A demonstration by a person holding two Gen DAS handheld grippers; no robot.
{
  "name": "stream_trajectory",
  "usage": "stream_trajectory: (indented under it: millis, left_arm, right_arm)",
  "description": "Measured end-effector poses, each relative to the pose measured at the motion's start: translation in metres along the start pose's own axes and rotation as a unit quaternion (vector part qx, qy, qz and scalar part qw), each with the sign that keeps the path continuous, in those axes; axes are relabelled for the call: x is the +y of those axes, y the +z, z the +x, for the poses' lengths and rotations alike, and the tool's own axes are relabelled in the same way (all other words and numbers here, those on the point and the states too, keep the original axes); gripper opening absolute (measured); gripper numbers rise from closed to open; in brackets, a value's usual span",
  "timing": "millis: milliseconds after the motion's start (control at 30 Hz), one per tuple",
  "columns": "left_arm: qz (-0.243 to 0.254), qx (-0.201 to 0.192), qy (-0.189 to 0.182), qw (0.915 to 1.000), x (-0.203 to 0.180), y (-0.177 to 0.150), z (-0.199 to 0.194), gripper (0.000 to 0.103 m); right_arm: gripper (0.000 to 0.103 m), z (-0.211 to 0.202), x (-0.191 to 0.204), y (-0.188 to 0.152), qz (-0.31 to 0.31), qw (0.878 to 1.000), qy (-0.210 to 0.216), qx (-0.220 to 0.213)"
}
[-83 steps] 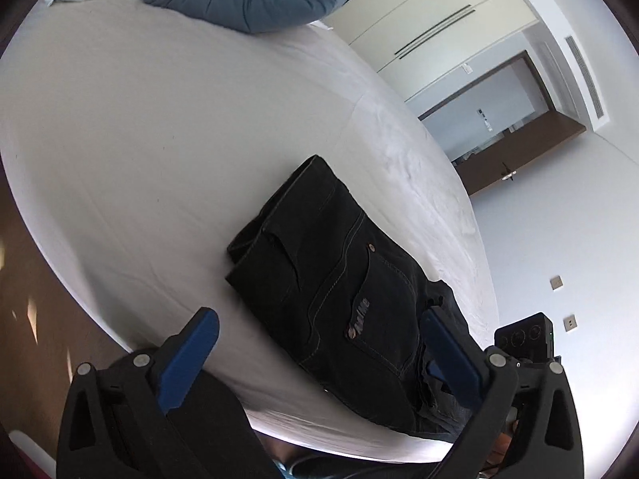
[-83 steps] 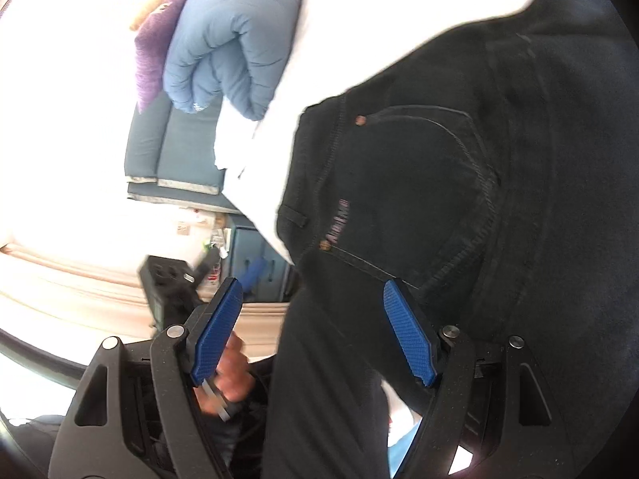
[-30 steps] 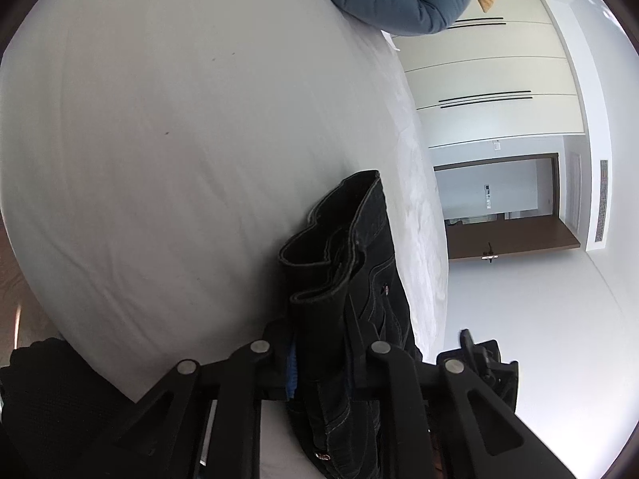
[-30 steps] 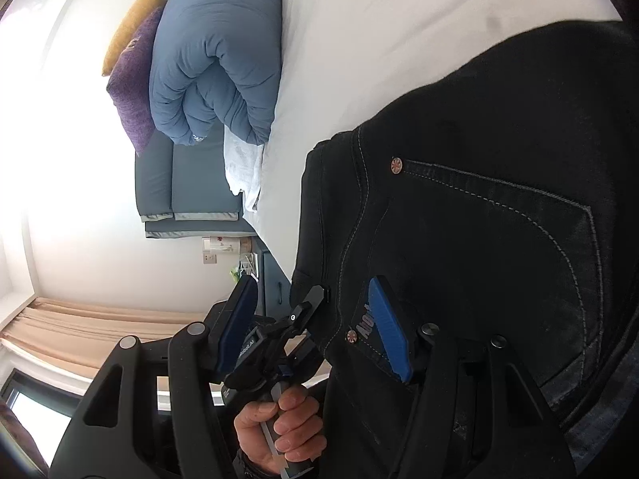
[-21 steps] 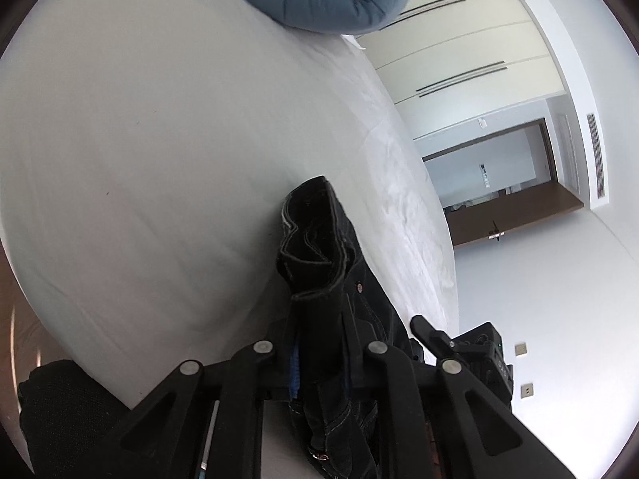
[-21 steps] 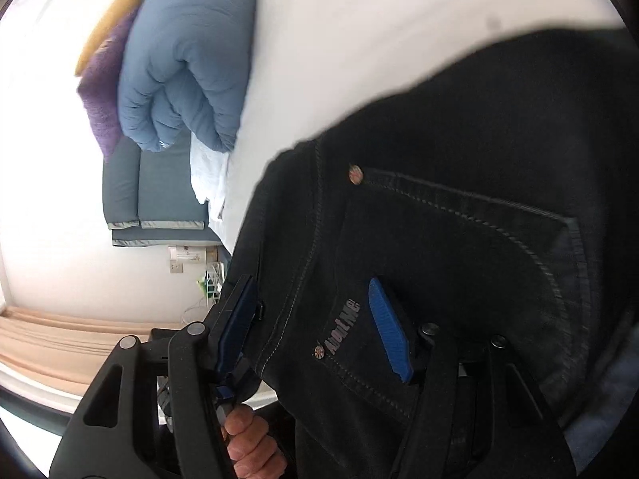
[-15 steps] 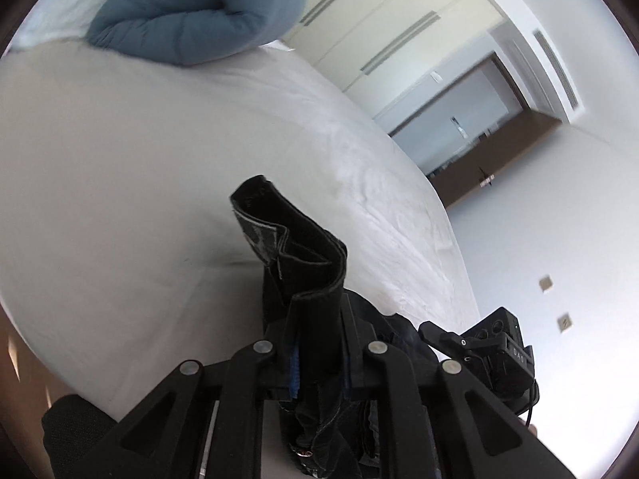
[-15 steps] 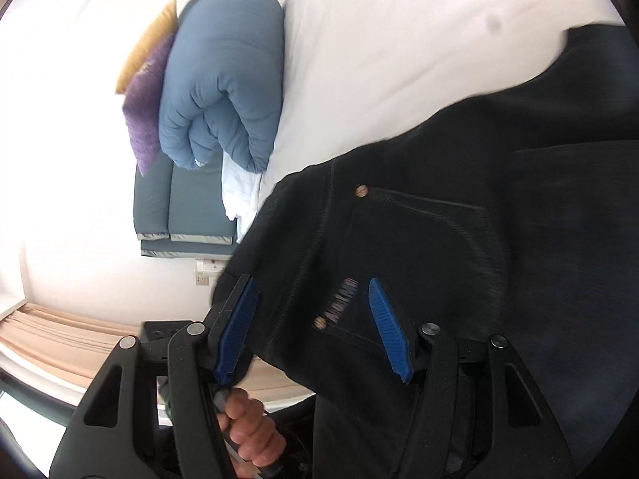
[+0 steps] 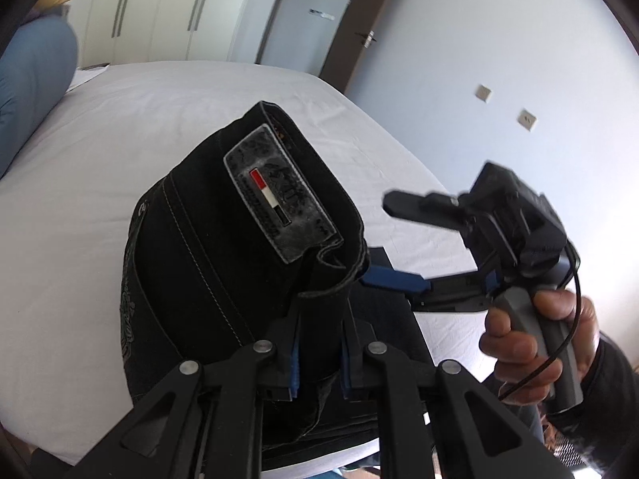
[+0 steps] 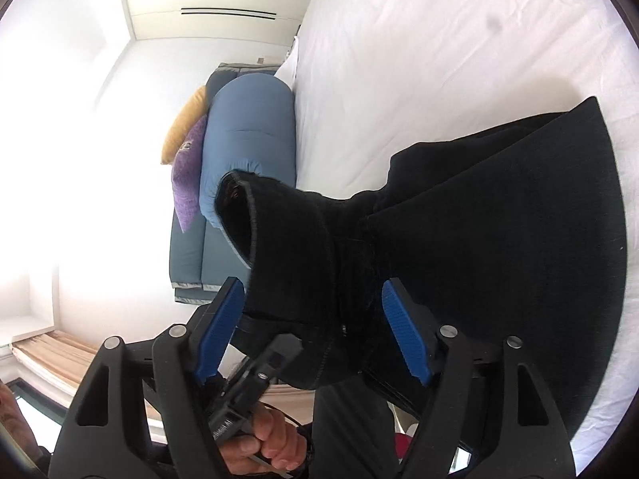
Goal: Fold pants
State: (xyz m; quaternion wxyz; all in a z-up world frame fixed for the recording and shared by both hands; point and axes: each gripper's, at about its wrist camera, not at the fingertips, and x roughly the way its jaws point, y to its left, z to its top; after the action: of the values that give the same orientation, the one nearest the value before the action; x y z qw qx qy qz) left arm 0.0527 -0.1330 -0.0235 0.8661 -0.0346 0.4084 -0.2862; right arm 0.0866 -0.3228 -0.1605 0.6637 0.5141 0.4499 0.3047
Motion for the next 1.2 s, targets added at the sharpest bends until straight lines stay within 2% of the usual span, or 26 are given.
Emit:
stream_trajectory:
  millis: [133,233,300,333,367,400,433,467,567,700,900,1000,1067,1133,1200]
  left_arm:
    - [0.063,0.031,-0.002,0.9975,-0.039,-0.006,0.029,0.014]
    - [0.103,0.050,0.009,0.9934,-0.061,-0.014,0.044,0.014]
    - [0.112,0.059,0.009,0.9919,-0.066,-0.019,0.051,0.014]
    - [0.118,0.062,0.011,0.9910,-0.068,-0.020,0.053,0.014]
    - [0.125,0.064,0.015,0.9900,-0.071,-0.020,0.054,0.014]
    - [0.131,0.065,0.016,0.9891,-0.074,-0.020,0.056,0.014]
    - [0.134,0.067,0.015,0.9885,-0.078,-0.019,0.059,0.014]
    - [0.138,0.071,0.014,0.9878,-0.081,-0.020,0.062,0.014]
    - [0.156,0.076,0.012,0.9848,-0.089,-0.025,0.070,0.014]
    - [0.181,0.081,0.005,0.9801,-0.102,-0.034,0.083,0.014]
    - [0.178,0.101,-0.002,0.9788,-0.099,-0.040,0.115,0.014]
    - [0.168,0.106,-0.011,0.9799,-0.092,-0.038,0.127,0.024]
    - [0.163,0.108,-0.010,0.9806,-0.092,-0.034,0.127,0.037]
    - [0.154,0.113,-0.018,0.9814,-0.091,-0.029,0.127,0.054]
    - [0.146,0.116,-0.026,0.9820,-0.091,-0.026,0.127,0.062]
  right_arm:
    - [0.072,-0.022,-0.011,0.007,-0.004,1.000,-0.007,-0.006]
    - [0.074,-0.027,-0.023,0.011,-0.005,0.999,-0.046,0.001]
    - [0.072,-0.032,-0.033,0.014,-0.003,0.998,-0.070,0.002]
    - [0.069,-0.035,-0.038,0.014,-0.003,0.997,-0.075,-0.001]
    - [0.057,-0.040,-0.042,0.014,-0.004,0.997,-0.081,-0.006]
    - [0.050,-0.045,-0.045,0.013,-0.007,0.996,-0.085,-0.010]
    - [0.035,-0.047,-0.048,0.011,-0.010,0.996,-0.092,-0.014]
    - [0.032,-0.051,-0.051,0.009,-0.011,0.995,-0.101,-0.019]
    - [0.028,-0.065,-0.059,0.007,-0.017,0.992,-0.122,-0.033]
    - [0.027,-0.077,-0.061,0.003,-0.027,0.988,-0.143,-0.047]
    - [0.027,-0.095,-0.092,-0.007,-0.014,0.984,-0.165,-0.059]
    - [0.025,-0.092,-0.102,-0.010,-0.014,0.985,-0.161,-0.064]
    - [0.028,-0.094,-0.104,-0.009,0.006,0.987,-0.148,-0.064]
    - [0.028,-0.104,-0.100,-0.007,0.011,0.986,-0.145,-0.076]
    - [0.028,-0.121,-0.093,-0.006,0.011,0.987,-0.131,-0.094]
